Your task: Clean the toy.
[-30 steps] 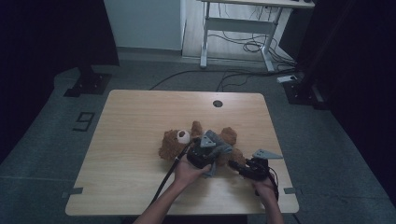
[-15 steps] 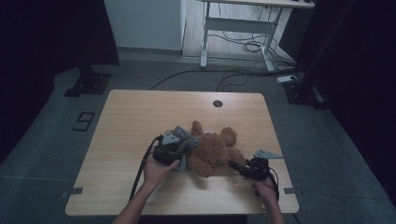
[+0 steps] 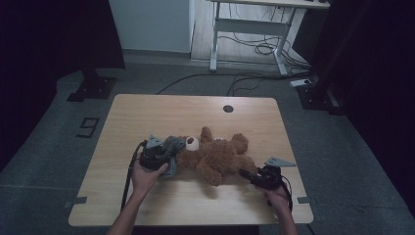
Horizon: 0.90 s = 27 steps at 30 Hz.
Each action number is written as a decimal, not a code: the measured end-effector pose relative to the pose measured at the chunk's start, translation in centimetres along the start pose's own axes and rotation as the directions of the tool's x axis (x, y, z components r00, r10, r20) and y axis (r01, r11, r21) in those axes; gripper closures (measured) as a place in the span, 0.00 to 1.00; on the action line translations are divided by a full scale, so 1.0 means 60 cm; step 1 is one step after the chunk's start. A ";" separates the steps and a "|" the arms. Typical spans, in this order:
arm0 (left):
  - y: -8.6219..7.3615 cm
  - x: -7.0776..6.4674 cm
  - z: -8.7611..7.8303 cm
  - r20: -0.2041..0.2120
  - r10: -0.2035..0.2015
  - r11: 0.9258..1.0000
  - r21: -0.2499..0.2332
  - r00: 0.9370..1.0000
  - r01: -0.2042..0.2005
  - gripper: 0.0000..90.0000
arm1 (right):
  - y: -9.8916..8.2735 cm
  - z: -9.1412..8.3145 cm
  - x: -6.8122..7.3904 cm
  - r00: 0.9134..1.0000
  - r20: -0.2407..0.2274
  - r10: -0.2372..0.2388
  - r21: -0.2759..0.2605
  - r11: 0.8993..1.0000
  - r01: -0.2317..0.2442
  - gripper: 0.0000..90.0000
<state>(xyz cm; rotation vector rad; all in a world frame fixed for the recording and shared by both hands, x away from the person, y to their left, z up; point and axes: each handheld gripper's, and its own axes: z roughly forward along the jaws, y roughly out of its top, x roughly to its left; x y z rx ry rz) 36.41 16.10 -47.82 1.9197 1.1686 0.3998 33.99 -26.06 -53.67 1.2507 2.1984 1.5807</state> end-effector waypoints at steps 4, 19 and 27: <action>-0.031 0.027 0.019 -0.025 -0.037 0.998 0.042 0.999 0.038 0.86 | -0.001 0.003 0.001 1.000 0.003 0.000 0.009 1.000 0.000 0.63; 0.045 0.005 -0.033 0.004 0.014 0.998 -0.053 1.000 -0.014 0.86 | -0.001 0.004 0.000 1.000 0.010 -0.002 0.006 1.000 0.002 0.63; 0.117 -0.068 -0.005 0.057 0.108 0.993 -0.058 0.993 -0.105 0.86 | -0.001 0.005 0.000 1.000 0.010 0.007 0.003 1.000 -0.007 0.62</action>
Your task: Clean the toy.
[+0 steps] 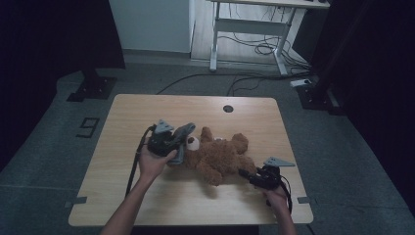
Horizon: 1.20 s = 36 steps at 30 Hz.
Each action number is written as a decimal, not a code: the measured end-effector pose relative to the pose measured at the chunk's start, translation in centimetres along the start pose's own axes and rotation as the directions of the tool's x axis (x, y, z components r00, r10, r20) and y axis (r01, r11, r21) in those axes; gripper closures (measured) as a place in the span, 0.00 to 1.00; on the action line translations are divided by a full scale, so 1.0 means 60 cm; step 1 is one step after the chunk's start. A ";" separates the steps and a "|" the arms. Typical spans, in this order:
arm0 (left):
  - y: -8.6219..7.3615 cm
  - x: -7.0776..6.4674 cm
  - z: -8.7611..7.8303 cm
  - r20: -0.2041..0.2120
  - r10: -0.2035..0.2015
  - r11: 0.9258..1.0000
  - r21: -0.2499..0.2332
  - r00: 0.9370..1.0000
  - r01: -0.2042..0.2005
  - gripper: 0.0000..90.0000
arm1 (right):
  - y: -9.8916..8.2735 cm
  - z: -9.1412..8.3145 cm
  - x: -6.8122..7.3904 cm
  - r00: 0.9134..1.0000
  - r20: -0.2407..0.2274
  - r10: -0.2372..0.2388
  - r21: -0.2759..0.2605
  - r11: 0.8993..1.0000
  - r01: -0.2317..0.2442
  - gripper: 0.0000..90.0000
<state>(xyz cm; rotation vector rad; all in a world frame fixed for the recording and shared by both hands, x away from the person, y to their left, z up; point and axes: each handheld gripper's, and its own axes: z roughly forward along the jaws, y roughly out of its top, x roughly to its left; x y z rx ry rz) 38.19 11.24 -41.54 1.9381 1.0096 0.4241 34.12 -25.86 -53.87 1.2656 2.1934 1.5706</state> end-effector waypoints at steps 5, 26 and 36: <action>0.018 -0.043 0.050 0.029 0.035 0.998 0.042 0.999 -0.037 0.86 | 0.000 0.000 -0.001 1.000 -0.001 -0.004 0.001 1.000 0.004 0.62; -0.012 -0.010 0.046 -0.018 0.039 0.997 0.072 0.999 -0.038 0.86 | -0.001 0.000 -0.002 1.000 -0.015 -0.008 0.011 1.000 0.008 0.62; -0.066 0.055 0.029 -0.062 -0.065 0.994 0.089 0.996 0.070 0.86 | -0.002 0.000 -0.003 1.000 -0.014 -0.007 0.014 1.000 0.007 0.62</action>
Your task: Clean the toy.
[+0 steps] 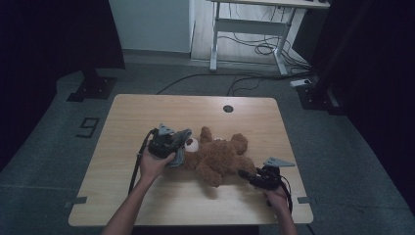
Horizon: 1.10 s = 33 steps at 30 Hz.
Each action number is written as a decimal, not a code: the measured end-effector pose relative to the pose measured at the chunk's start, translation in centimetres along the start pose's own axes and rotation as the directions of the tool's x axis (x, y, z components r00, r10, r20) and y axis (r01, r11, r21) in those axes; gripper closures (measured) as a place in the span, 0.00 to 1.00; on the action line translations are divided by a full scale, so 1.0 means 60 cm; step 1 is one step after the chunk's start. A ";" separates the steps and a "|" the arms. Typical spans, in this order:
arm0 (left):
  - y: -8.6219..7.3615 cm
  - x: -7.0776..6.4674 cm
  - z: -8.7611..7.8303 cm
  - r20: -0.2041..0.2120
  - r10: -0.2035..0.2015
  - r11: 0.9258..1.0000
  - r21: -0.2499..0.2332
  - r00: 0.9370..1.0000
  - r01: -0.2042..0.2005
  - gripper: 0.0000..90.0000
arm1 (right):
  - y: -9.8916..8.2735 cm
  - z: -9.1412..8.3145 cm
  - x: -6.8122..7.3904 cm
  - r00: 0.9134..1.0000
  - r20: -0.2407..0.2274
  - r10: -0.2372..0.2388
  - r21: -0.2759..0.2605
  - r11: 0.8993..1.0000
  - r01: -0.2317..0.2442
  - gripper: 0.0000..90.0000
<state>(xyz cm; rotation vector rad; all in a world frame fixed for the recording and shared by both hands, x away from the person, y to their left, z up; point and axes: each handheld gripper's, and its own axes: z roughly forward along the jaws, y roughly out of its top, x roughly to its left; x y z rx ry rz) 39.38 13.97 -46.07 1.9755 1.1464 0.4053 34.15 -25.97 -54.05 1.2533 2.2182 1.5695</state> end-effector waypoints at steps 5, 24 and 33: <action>-0.040 0.029 0.003 -0.034 -0.036 0.999 0.034 0.999 0.037 0.86 | -0.001 0.002 0.000 1.000 -0.001 0.001 0.002 1.000 -0.001 0.63; 0.080 -0.028 -0.044 0.049 0.056 0.998 -0.043 0.997 -0.054 0.85 | -0.002 0.002 -0.003 1.000 -0.002 0.015 -0.006 1.000 -0.015 0.63; 0.071 -0.055 0.033 0.048 0.072 0.996 0.050 0.996 -0.075 0.85 | 0.001 -0.003 -0.003 1.000 -0.014 0.003 -0.015 1.000 -0.003 0.57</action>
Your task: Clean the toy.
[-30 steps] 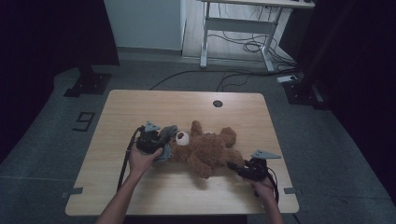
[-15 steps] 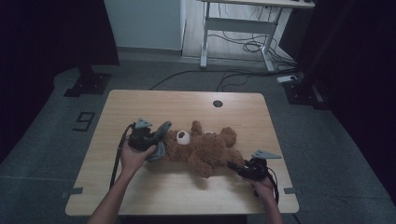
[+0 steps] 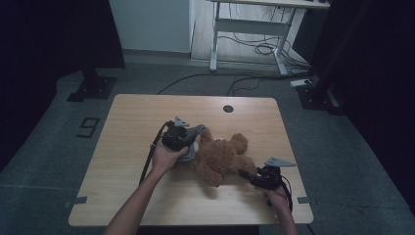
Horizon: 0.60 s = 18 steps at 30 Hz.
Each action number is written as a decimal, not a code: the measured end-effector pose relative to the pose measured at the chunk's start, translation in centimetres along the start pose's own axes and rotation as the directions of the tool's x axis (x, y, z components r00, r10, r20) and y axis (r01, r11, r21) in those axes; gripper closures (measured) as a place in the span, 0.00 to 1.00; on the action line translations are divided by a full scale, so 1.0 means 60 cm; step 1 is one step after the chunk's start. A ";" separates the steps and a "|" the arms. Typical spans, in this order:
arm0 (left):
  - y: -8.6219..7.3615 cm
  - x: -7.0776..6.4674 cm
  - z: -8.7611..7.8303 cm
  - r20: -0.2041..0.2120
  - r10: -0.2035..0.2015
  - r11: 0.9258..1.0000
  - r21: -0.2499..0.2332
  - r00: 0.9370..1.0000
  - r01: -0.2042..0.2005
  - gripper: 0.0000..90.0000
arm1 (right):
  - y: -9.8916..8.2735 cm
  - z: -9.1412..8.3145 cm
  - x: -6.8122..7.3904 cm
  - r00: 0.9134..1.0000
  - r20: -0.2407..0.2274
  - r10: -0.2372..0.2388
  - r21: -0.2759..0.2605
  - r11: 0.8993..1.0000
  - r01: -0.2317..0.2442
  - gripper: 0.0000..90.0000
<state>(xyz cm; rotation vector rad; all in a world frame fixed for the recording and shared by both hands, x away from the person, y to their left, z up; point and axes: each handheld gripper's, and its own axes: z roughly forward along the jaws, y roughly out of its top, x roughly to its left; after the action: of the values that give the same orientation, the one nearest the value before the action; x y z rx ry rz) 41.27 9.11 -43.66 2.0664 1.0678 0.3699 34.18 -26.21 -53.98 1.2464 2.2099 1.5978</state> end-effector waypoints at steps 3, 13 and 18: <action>-0.007 0.006 -0.006 0.022 -0.020 1.000 0.000 1.000 0.020 0.85 | 0.004 -0.005 -0.001 1.000 -0.020 -0.002 -0.012 1.000 0.002 0.53; -0.044 -0.008 -0.025 0.035 0.009 0.999 -0.040 0.999 -0.008 0.86 | 0.027 -0.043 0.006 1.000 -0.007 0.004 -0.112 0.994 -0.005 0.34; -0.062 -0.011 -0.033 0.055 0.007 0.998 -0.062 0.998 -0.004 0.86 | 0.033 -0.057 0.005 1.000 -0.001 0.017 -0.130 0.991 -0.017 0.27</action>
<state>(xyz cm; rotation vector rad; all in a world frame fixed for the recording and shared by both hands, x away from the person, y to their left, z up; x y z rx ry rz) 37.66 10.87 -45.03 2.0141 1.0062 0.3428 33.22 -28.30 -50.77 1.2320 2.0626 1.7172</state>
